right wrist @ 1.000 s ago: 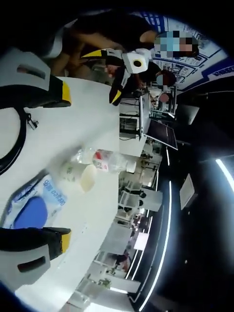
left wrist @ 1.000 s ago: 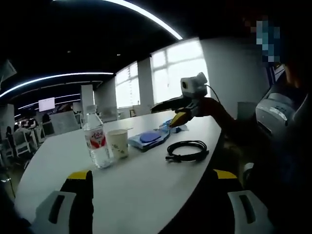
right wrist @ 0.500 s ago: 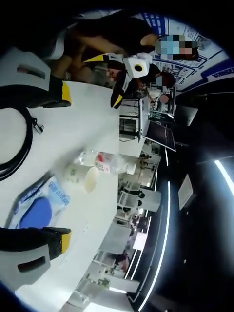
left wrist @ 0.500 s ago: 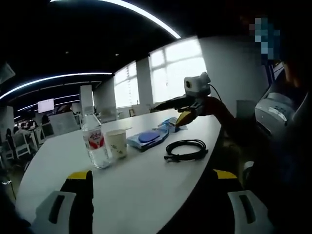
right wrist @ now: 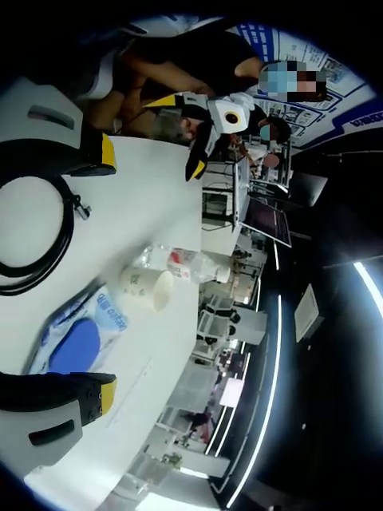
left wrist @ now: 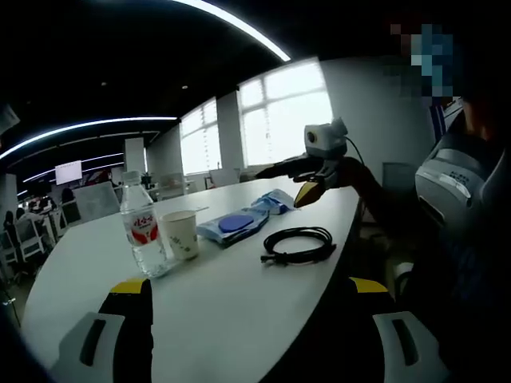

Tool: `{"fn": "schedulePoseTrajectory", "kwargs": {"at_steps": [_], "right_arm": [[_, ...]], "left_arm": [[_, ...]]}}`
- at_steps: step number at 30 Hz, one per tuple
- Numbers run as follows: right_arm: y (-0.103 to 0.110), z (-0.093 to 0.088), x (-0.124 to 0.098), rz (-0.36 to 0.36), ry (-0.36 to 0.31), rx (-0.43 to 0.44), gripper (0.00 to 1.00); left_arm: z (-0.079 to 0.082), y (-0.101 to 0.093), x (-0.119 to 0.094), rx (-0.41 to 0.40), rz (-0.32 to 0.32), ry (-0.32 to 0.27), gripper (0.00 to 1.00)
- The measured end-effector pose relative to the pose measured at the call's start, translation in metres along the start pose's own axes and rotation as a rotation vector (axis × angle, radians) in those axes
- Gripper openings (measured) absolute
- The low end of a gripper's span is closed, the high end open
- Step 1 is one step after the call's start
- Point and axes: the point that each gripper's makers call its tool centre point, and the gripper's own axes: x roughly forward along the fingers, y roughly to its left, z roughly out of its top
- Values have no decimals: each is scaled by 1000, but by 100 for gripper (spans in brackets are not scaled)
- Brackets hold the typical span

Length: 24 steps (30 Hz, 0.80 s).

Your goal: Arrange the tabletop items into an orderly group along one side of the table until the central work area is clear of visible clutter.

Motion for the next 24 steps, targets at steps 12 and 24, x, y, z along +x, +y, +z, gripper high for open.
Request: {"fn": "schedulePoseTrajectory", "kwargs": {"at_steps": [12, 24], "right_arm": [[-2, -34, -25, -11, 76, -25, 100], [-20, -38, -66, -97, 41, 53, 100]], "left_arm": [[-4, -11, 13, 4, -44, 20, 100], [-3, -17, 23, -12, -62, 23, 100]]}}
